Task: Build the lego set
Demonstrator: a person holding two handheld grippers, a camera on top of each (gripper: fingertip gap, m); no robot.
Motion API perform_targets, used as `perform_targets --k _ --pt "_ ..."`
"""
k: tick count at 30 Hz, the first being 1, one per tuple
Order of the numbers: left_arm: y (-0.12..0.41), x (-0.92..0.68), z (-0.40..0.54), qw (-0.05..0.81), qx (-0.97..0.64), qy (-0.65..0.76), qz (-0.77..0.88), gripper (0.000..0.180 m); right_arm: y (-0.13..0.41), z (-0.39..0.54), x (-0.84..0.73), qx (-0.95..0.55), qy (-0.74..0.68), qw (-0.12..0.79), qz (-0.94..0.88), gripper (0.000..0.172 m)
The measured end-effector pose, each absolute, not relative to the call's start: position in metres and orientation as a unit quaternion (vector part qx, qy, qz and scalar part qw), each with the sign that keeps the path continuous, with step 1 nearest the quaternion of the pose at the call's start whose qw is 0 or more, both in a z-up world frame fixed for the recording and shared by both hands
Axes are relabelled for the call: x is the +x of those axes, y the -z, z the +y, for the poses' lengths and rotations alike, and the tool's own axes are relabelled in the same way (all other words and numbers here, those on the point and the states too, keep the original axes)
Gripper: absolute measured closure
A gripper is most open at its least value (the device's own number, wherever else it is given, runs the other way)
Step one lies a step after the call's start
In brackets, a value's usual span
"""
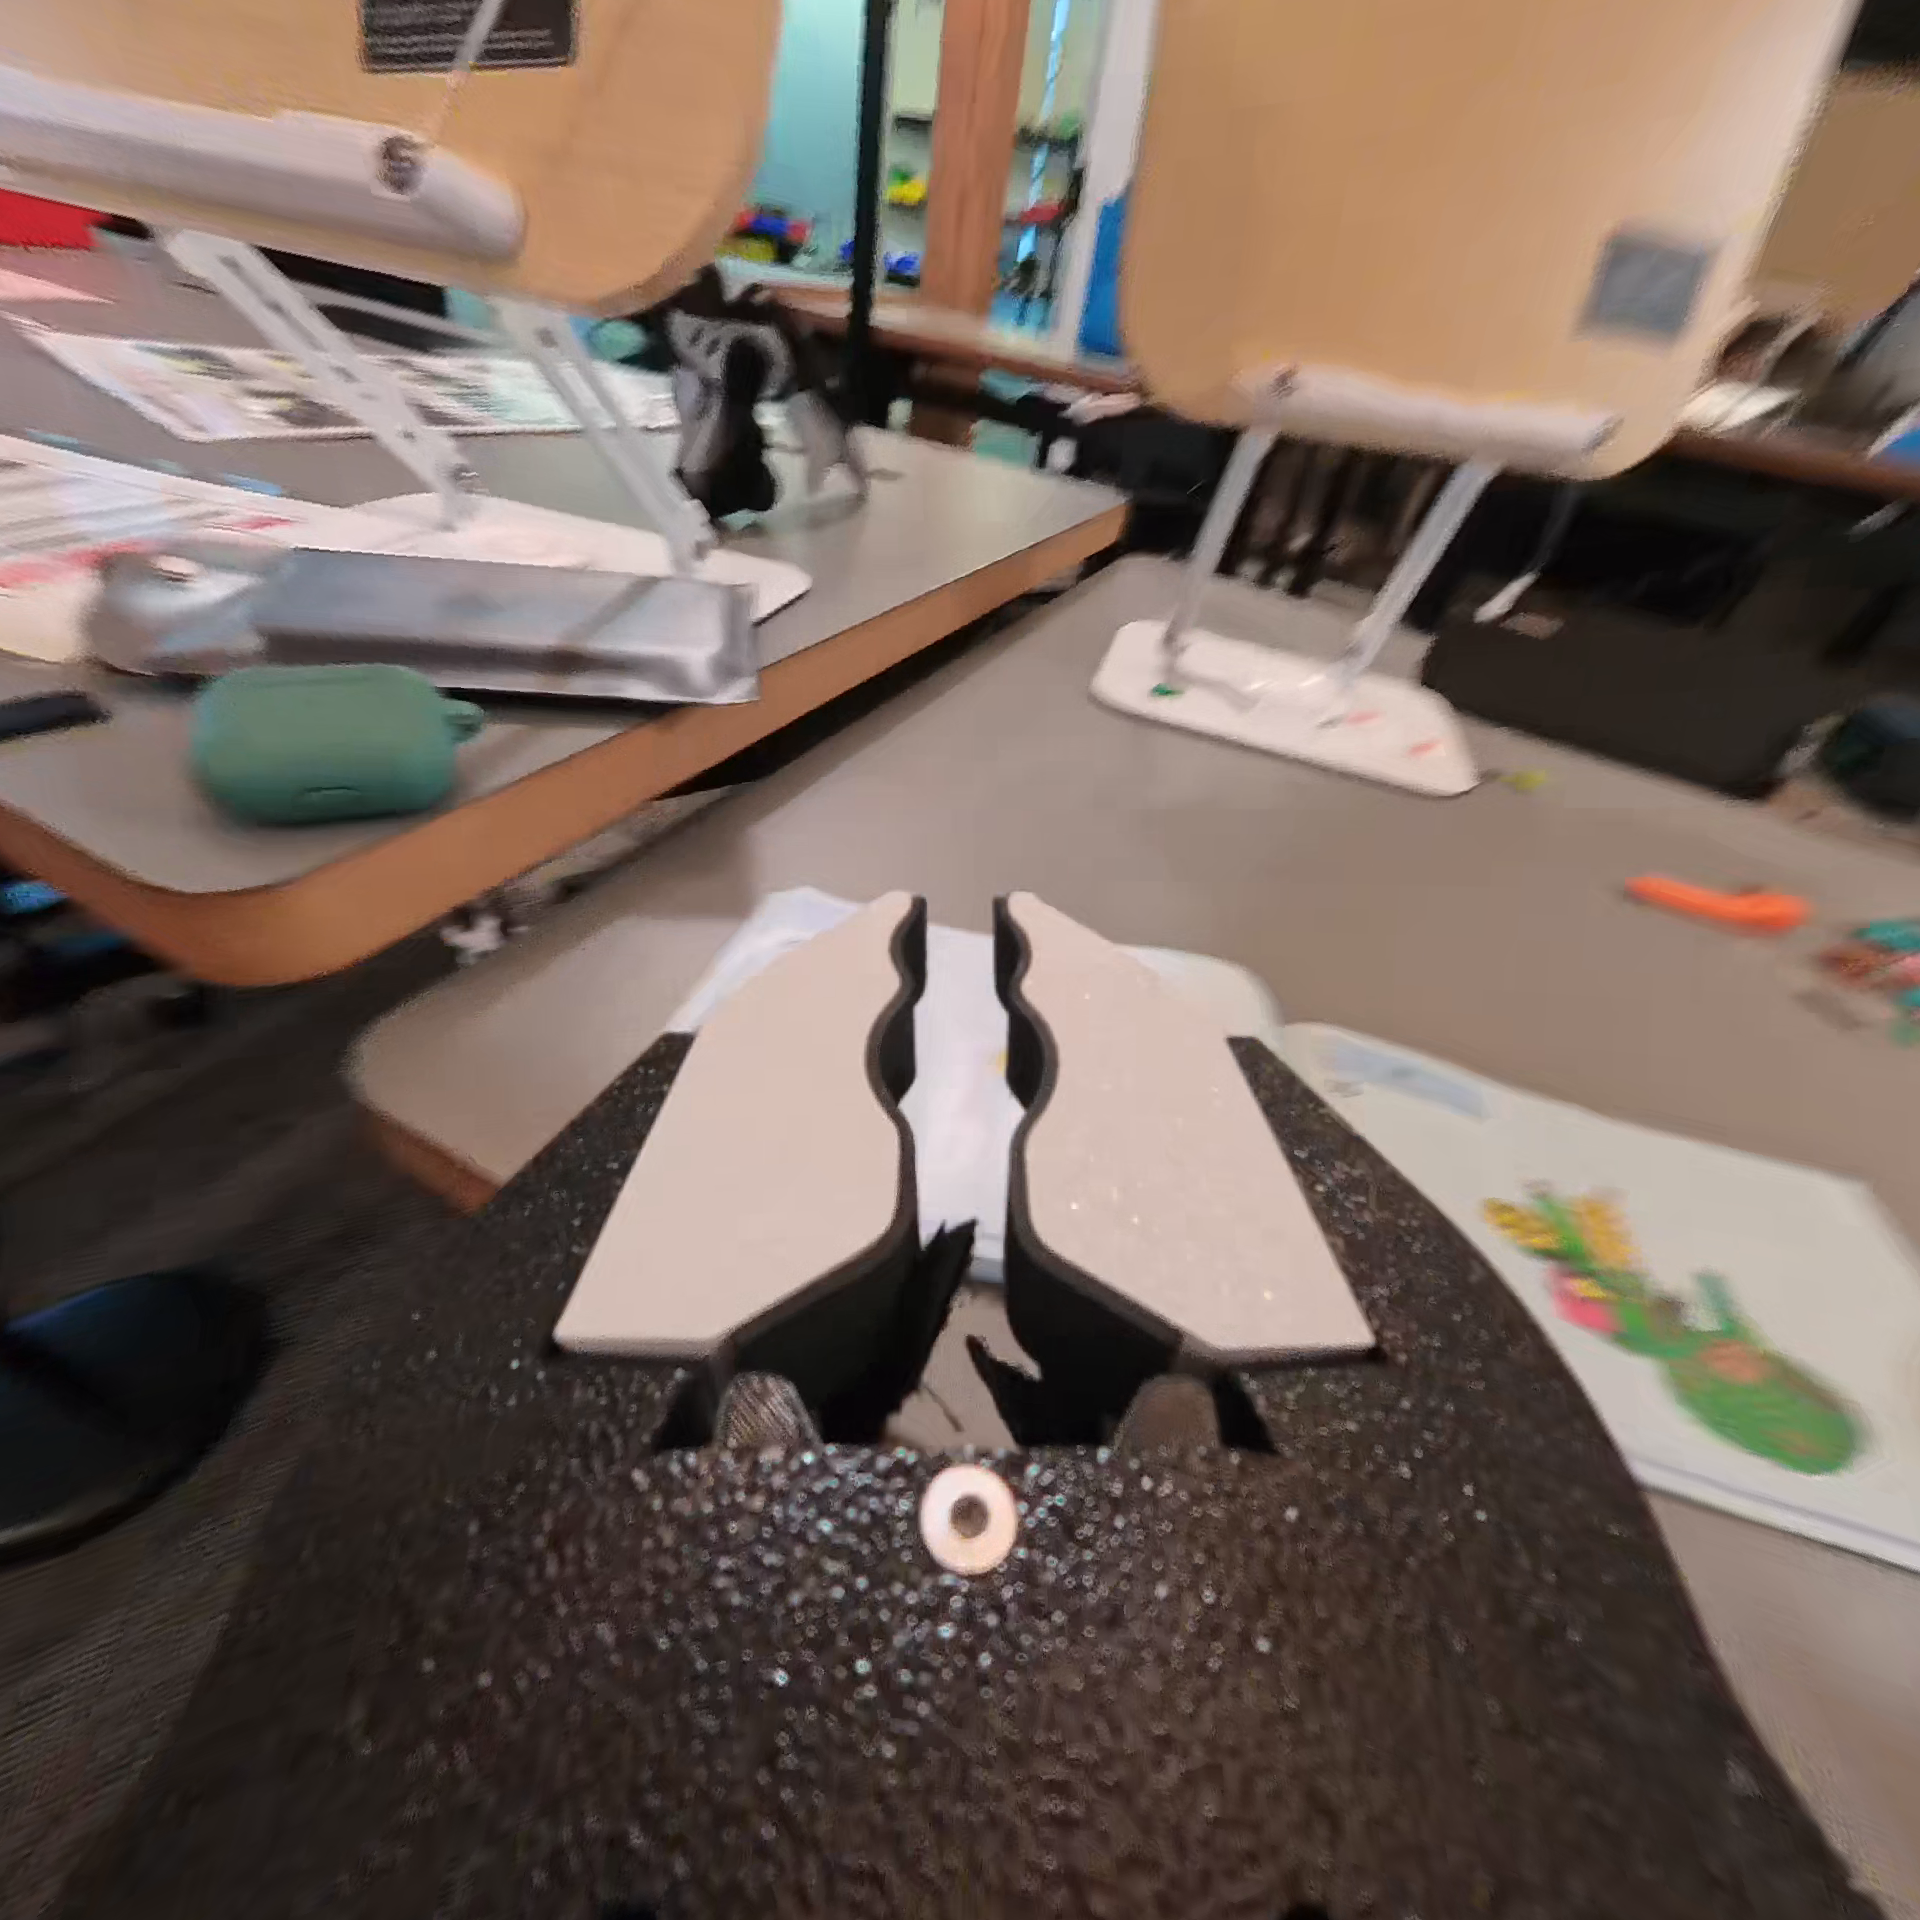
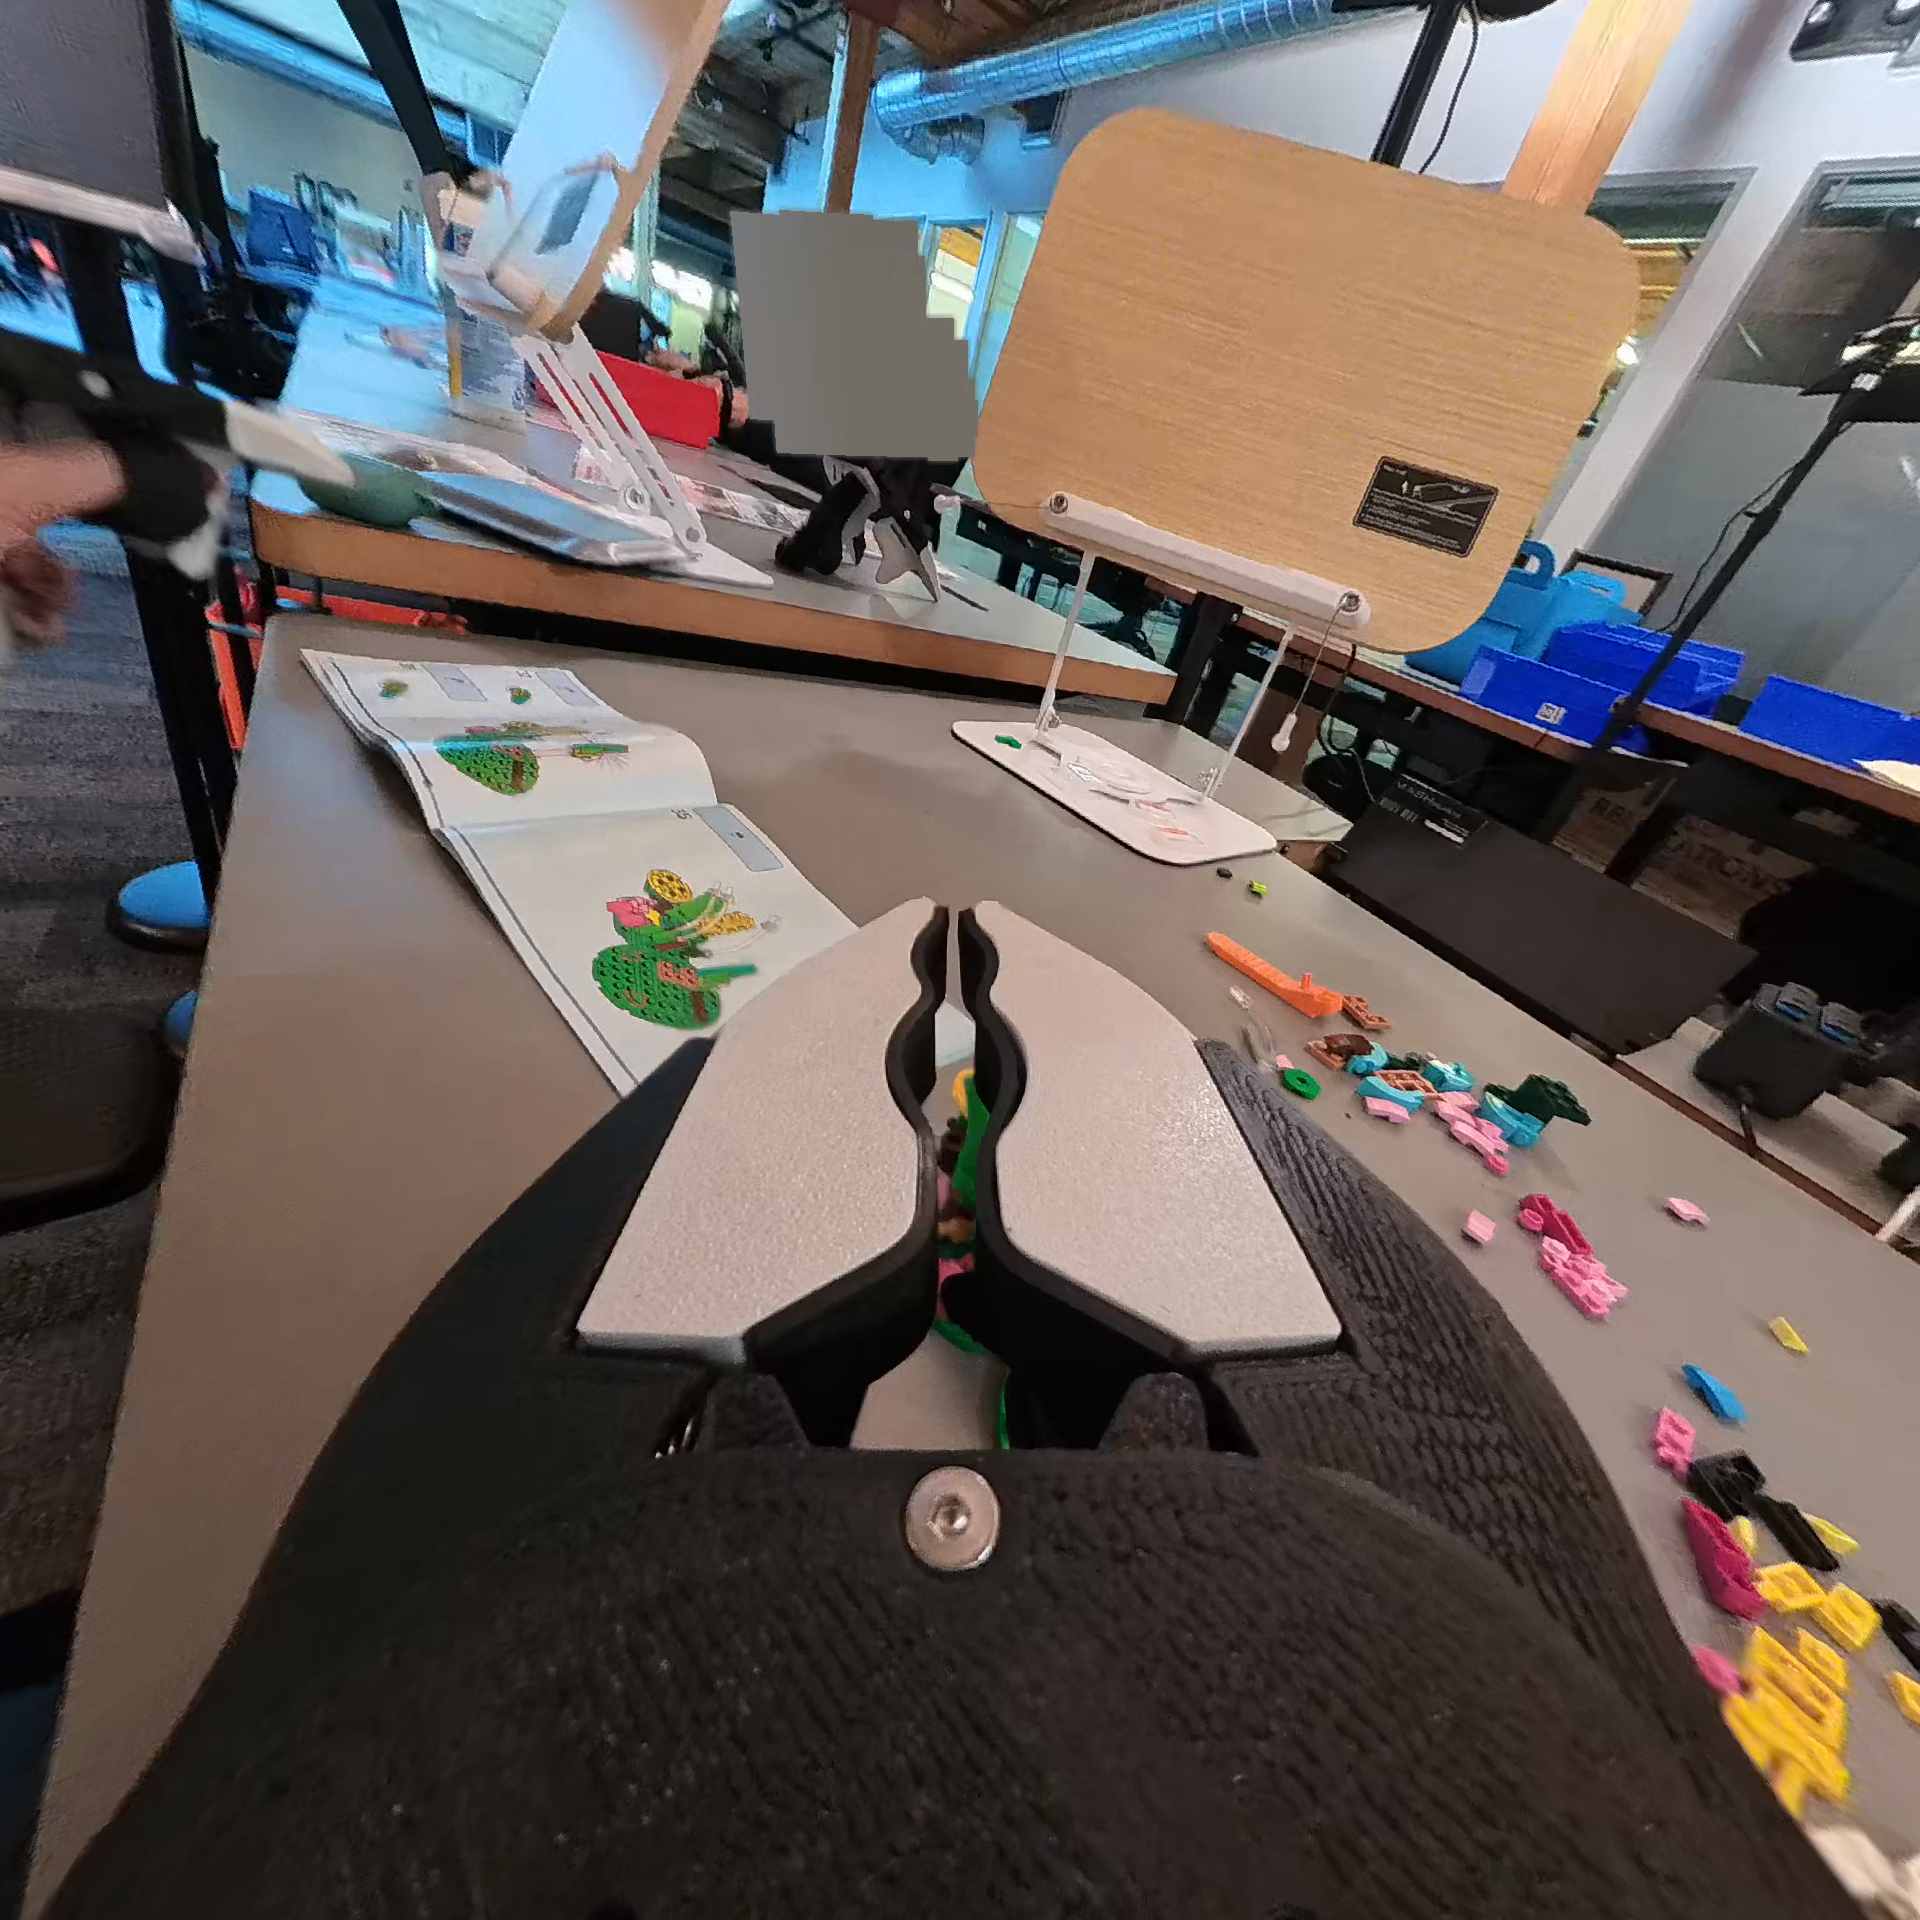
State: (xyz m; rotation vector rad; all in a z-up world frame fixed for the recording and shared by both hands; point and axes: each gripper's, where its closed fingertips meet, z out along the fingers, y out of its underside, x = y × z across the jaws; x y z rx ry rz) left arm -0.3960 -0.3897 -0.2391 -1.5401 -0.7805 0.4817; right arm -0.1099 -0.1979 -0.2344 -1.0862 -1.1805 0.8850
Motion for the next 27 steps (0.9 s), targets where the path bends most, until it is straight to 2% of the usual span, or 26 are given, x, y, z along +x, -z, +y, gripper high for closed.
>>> perform_targets --k 5,9,14,23,27 --pt "0.24 -0.352 -0.314 0.671 -0.674 -0.089 -0.296 0.177 0.221 -0.197 -0.102 -0.475 -0.463 0.589 -0.461 0.172" --pt "0.236 -0.324 -0.251 0.698 -0.676 -0.047 -0.231 0.18 0.23 -0.188 -0.103 -0.507 -0.448 0.577 -0.457 0.172" --pt "0.256 -0.297 -0.184 0.678 -0.714 -0.037 -0.169 0.18 0.24 -0.184 -0.106 -0.519 -0.408 0.585 -0.47 0.172" --pt "0.235 -0.257 -0.17 0.71 -0.697 -0.092 -0.052 0.18 0.236 -0.18 -0.103 -0.512 -0.386 0.612 -0.464 0.172" --pt "0.224 -0.246 -0.182 0.744 -0.662 -0.089 -0.03 0.18 0.2 -0.156 -0.072 -0.479 -0.328 0.709 -0.4 0.172"
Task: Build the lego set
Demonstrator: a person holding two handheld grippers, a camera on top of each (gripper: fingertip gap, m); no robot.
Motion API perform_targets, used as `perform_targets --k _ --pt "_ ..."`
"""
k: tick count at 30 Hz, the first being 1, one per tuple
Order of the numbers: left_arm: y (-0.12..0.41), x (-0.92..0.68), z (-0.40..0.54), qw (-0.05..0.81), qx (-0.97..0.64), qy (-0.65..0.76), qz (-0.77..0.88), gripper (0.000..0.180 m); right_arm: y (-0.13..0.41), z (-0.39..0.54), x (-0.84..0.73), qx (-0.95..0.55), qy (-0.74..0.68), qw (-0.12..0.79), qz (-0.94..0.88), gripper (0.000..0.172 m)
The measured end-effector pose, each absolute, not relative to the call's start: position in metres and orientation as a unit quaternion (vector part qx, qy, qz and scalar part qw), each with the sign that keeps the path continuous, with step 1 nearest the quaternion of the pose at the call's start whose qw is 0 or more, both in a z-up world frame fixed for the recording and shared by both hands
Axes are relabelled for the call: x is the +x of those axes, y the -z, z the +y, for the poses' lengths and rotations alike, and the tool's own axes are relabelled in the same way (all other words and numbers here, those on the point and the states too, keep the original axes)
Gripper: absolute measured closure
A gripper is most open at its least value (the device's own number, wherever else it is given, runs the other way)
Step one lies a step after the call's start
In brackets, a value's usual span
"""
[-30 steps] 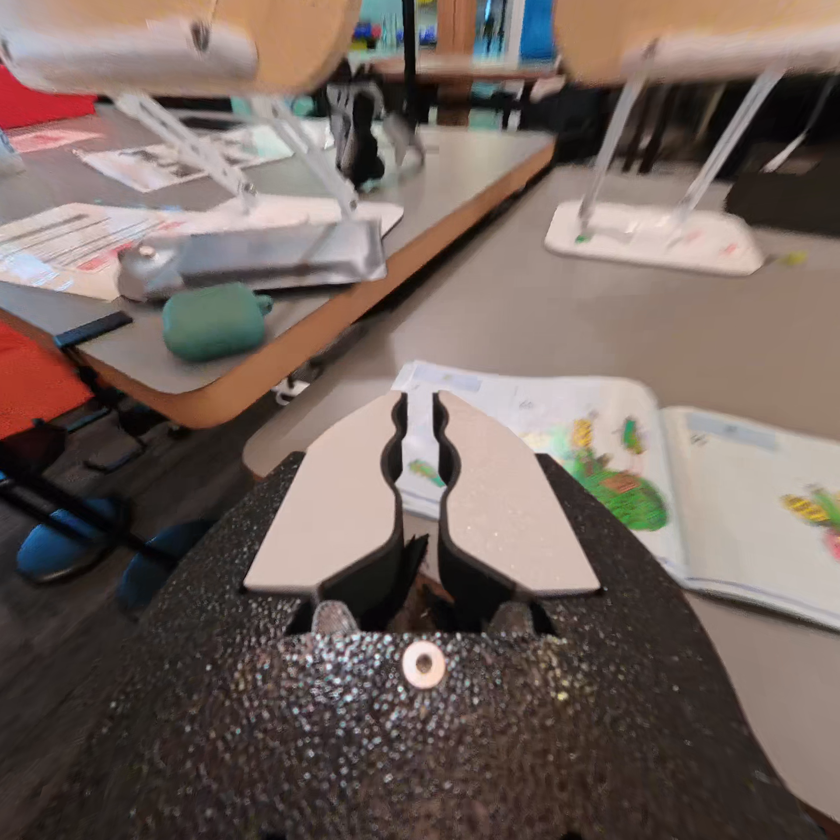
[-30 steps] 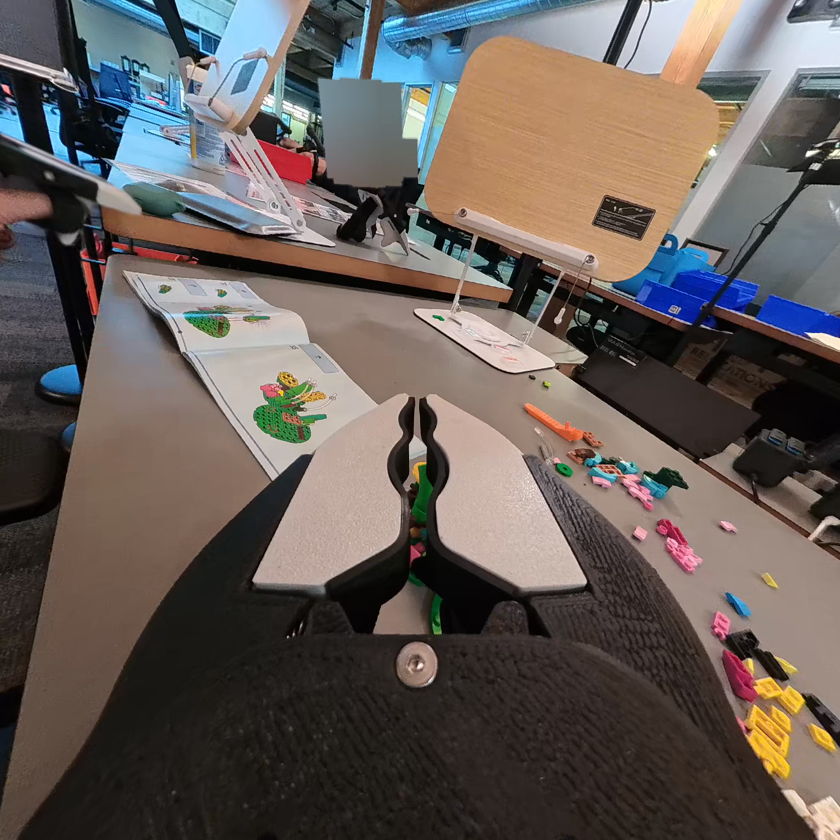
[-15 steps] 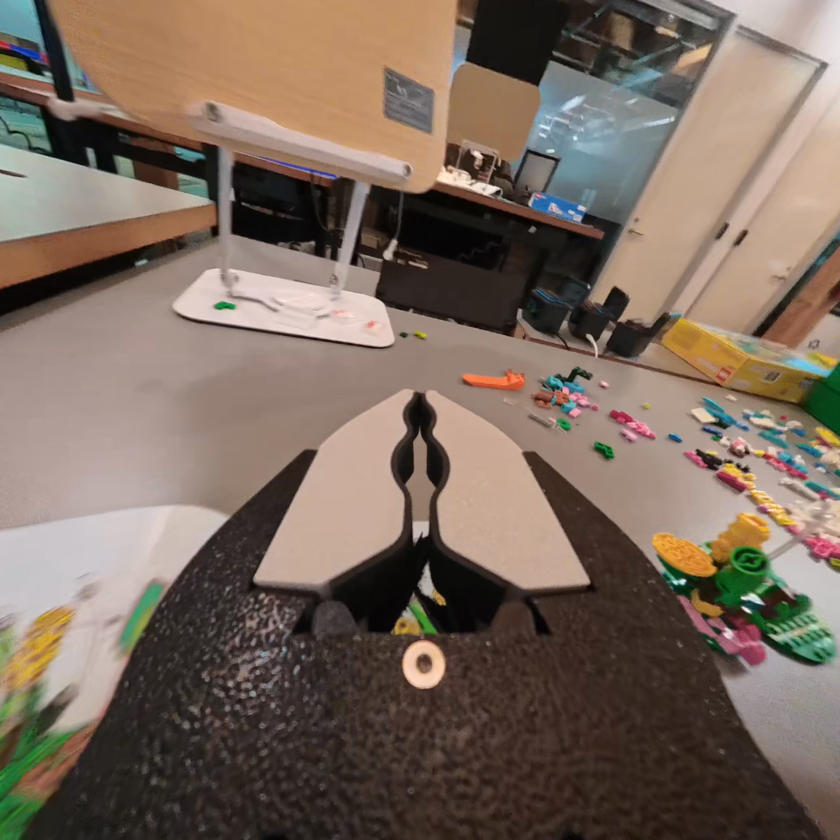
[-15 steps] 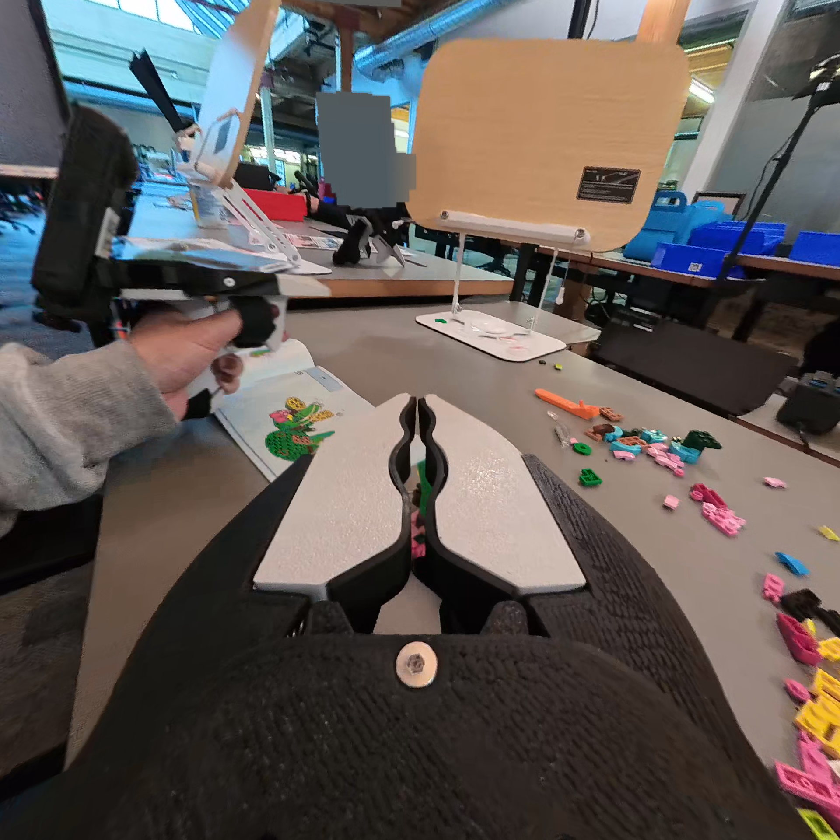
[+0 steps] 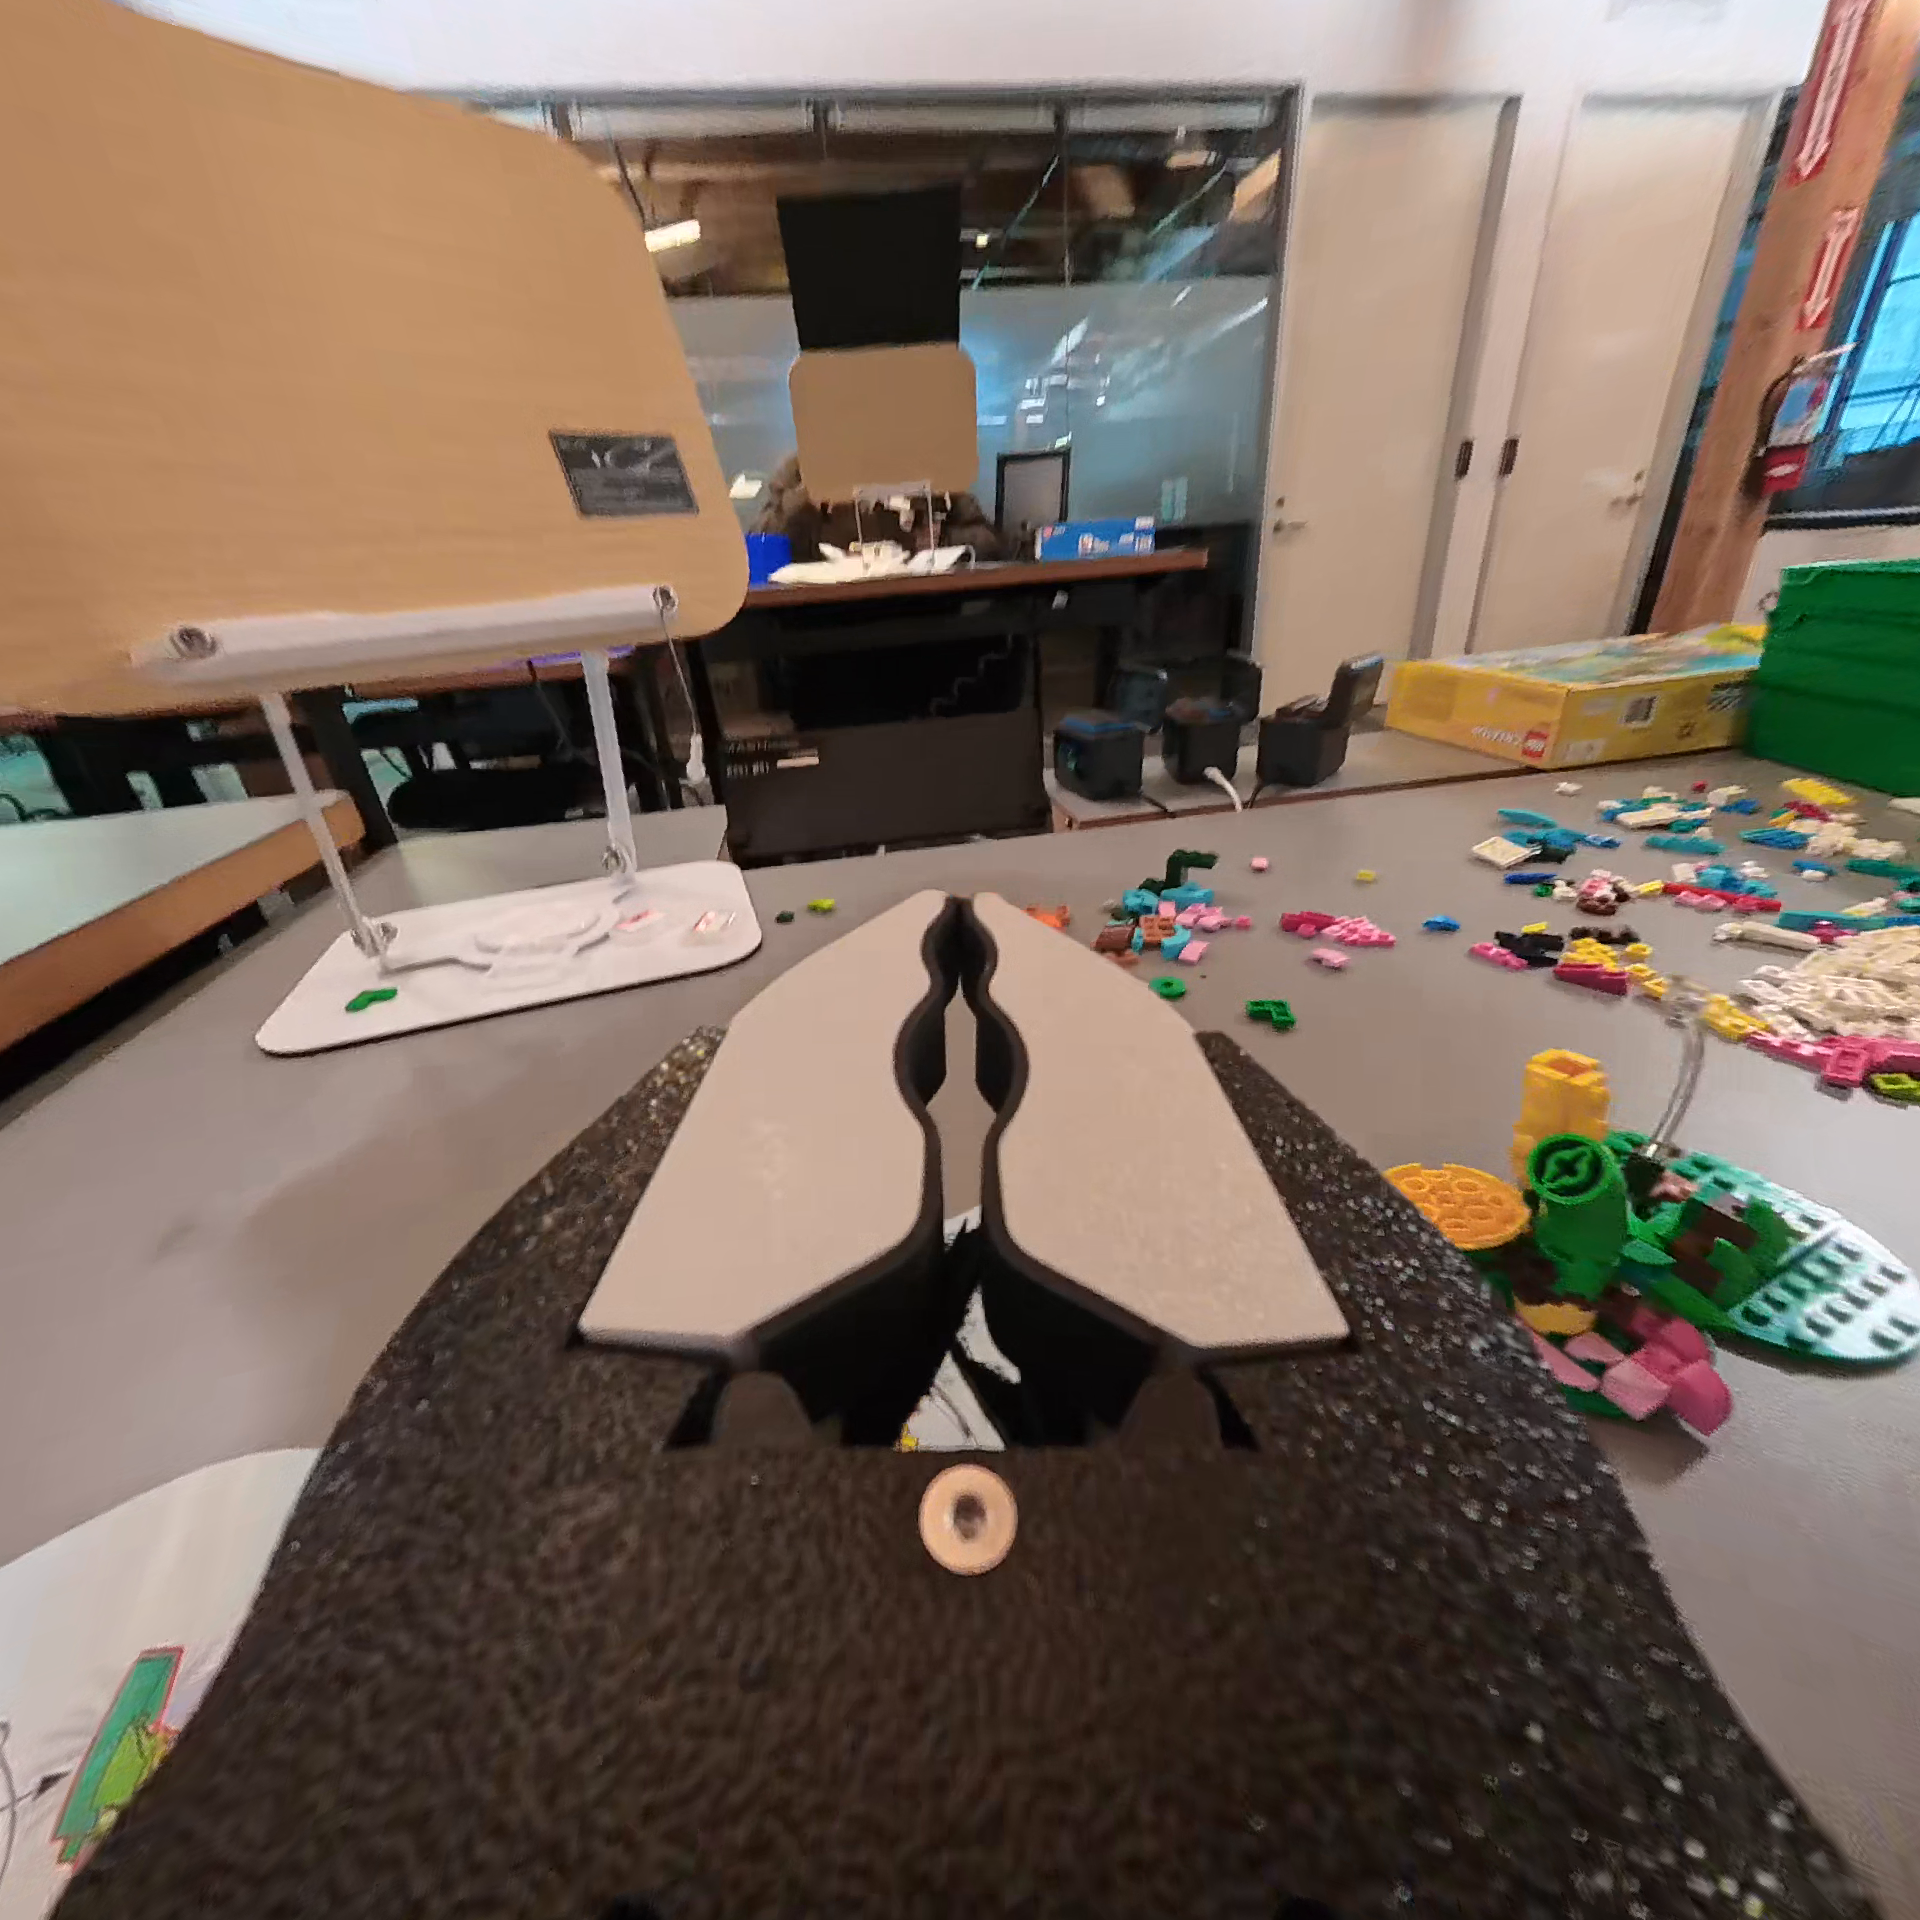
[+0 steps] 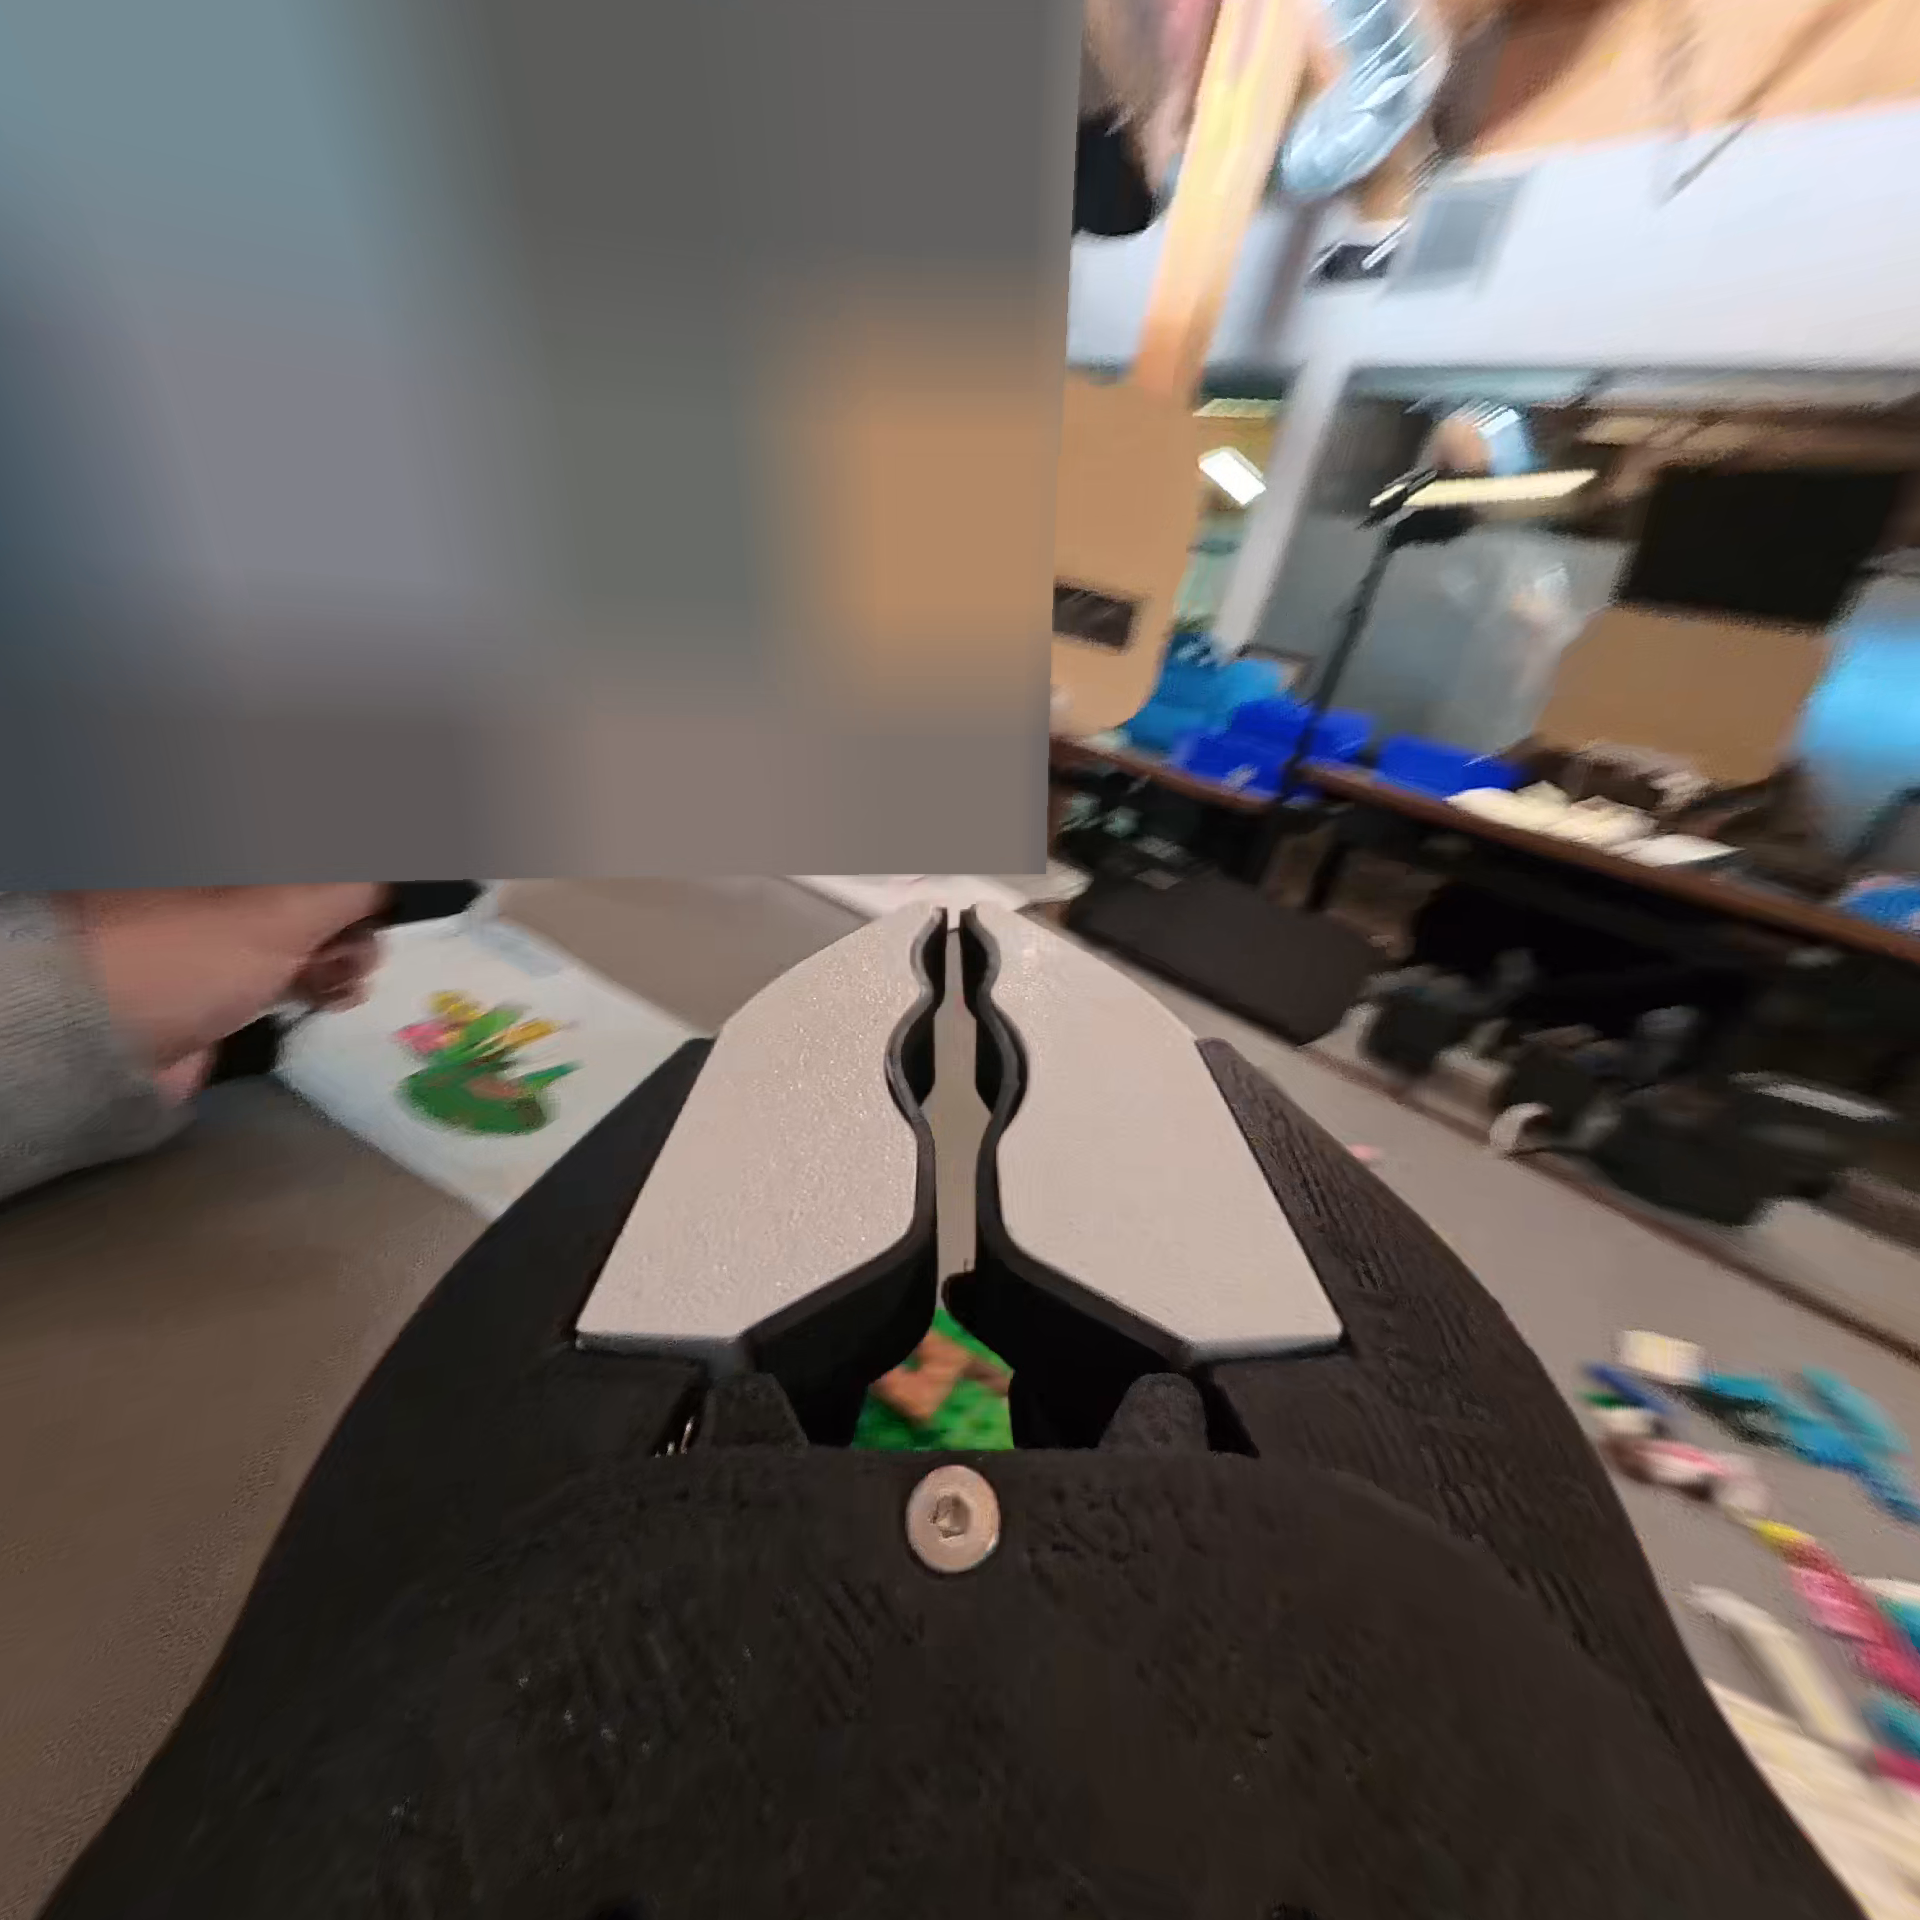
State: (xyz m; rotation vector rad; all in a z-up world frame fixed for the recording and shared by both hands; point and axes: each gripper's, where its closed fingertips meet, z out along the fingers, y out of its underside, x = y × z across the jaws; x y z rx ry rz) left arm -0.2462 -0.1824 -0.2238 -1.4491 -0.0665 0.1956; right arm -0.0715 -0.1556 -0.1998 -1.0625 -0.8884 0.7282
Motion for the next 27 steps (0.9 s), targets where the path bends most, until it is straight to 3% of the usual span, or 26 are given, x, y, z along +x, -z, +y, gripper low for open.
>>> perform_targets --k 3,6,12,18,23,27 --pt "0.223 -0.24 -0.183 0.747 -0.658 -0.093 -0.015 0.18 0.17 -0.134 -0.025 -0.456 -0.258 0.761 -0.383 0.168" --pt "0.224 -0.232 -0.177 0.745 -0.661 -0.086 0.01 0.18 0.172 -0.117 0.013 -0.472 -0.204 0.738 -0.436 0.163" --pt "0.223 -0.223 -0.175 0.753 -0.655 -0.058 0.03 0.18 0.267 -0.127 0.069 -0.592 -0.192 0.49 -0.61 0.148" --pt "0.227 -0.226 -0.176 0.75 -0.66 -0.044 0.018 0.18 0.325 -0.13 0.124 -0.68 -0.177 0.34 -0.625 0.142" --pt "0.228 -0.225 -0.175 0.749 -0.661 -0.037 0.017 0.18 0.331 -0.129 0.139 -0.691 -0.192 0.328 -0.615 0.142" --pt "0.23 -0.224 -0.173 0.747 -0.664 -0.026 0.016 0.18 0.33 -0.127 0.143 -0.679 -0.187 0.347 -0.619 0.152"
